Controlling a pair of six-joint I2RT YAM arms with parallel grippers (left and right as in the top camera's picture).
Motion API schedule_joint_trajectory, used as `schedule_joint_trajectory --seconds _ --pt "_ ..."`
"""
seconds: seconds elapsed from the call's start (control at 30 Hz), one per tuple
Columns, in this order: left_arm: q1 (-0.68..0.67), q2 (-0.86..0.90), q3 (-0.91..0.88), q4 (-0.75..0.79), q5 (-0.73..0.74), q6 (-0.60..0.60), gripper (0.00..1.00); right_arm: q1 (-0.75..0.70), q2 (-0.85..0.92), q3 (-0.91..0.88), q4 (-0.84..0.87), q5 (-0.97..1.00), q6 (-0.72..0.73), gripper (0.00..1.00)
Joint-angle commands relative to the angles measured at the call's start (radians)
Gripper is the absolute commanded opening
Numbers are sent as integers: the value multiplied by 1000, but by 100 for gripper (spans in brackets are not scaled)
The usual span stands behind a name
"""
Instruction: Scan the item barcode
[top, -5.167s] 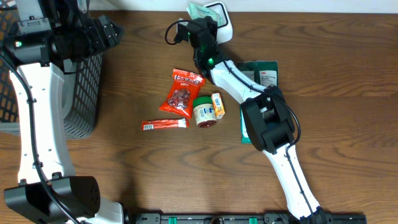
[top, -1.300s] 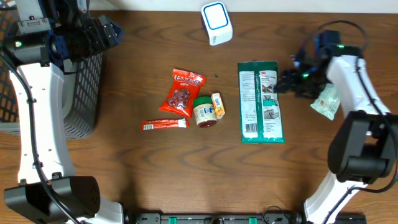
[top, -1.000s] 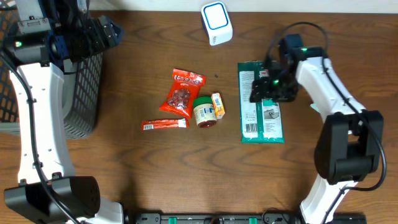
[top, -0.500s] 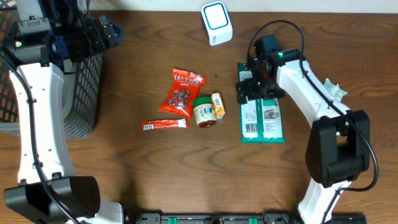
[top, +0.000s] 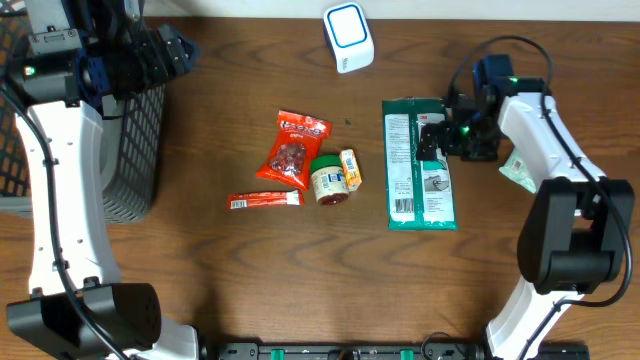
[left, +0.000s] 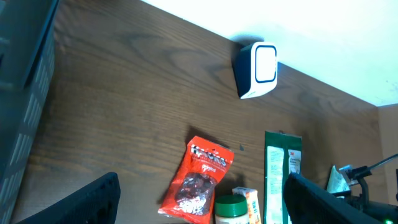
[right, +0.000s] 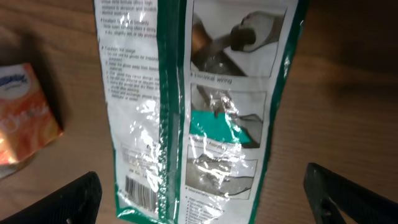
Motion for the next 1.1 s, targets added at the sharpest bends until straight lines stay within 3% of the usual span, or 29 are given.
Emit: schedule_joint_trajectory --seconds 0.0,0.2,0.3,0.47,0.5,0.57,0.6,0.63,0.67,0.73,0.8,0.9,1.07 --pt "-1 3 -3 -2 -2 13 84 -13 -12 -32 -6 -81 -39 99" --pt "-2 3 -3 3 0 10 84 -16 -12 -97 54 -63 -39 99" --pt "-3 3 -4 -38 45 -80 84 -16 -12 -111 74 -63 -39 99" --pt "-80 8 -4 -195 157 54 84 -16 -12 -111 86 -114 -39 99" --pt "-113 11 -4 -209 158 50 93 -16 -12 -111 89 -133 -39 99" --pt "-166 16 -5 -217 153 51 93 -16 -12 -111 90 -165 -57 99" --pt "-200 19 -5 -218 153 48 90 -18 -12 -111 89 -174 -58 99" --pt "-236 24 -5 -215 153 43 75 -21 -12 -111 90 -180 -57 99" --pt "-277 29 -6 -209 144 30 51 -25 -12 -111 90 -184 -57 99" --pt "-355 40 -6 -203 72 -11 28 -34 -12 -111 89 -185 -57 99" --pt "-452 57 -6 -193 -100 -91 10 -48 -12 -111 86 -192 -58 99" --pt "-579 97 -6 -158 -279 -176 8 -71 -12 -111 80 -219 -76 97" --pt "-747 188 -6 -44 -305 -196 7 -142 -12 -111 54 -339 -172 91"
